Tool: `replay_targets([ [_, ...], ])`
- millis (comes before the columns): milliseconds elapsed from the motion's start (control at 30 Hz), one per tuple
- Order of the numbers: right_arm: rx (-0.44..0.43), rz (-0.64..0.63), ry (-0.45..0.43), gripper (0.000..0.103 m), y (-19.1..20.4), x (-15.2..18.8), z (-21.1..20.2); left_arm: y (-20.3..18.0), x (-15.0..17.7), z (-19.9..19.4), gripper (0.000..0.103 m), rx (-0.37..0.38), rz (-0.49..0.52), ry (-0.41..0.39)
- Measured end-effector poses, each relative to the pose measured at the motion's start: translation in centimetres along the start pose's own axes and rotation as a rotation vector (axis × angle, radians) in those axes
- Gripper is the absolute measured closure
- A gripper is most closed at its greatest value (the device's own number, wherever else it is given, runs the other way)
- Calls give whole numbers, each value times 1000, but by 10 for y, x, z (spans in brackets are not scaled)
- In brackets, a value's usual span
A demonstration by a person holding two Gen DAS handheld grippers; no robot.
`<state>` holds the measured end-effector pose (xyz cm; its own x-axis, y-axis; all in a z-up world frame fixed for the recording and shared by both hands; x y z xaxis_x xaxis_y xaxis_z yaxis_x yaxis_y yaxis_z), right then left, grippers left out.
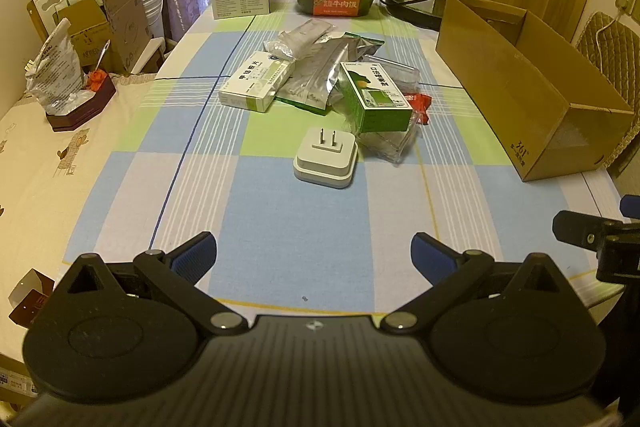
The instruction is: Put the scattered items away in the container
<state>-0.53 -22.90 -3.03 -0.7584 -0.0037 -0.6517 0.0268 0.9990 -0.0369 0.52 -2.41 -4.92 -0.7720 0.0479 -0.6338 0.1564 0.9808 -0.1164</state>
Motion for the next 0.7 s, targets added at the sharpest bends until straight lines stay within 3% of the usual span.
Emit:
replay_targets([
  [500, -13, -12, -7, 0, 3, -1, 2, 0, -2, 1, 1, 9, 4, 9],
  [700, -51, -26, -49, 0, 4, -17, 3, 6, -17, 7, 1, 16, 26, 4],
])
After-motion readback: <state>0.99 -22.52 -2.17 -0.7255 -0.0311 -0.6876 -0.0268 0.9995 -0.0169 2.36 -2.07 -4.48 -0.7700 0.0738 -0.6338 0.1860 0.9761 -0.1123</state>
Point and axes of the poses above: each gripper's, at about its wrist camera, not at the fingertips, and z roughly the way its jaws point, y to its left, x to its underside, the point moved 3 cm from there along z, roughly the way its jaws point, and after that the axes turned 8 degrees about x, right-handed, at the moved point
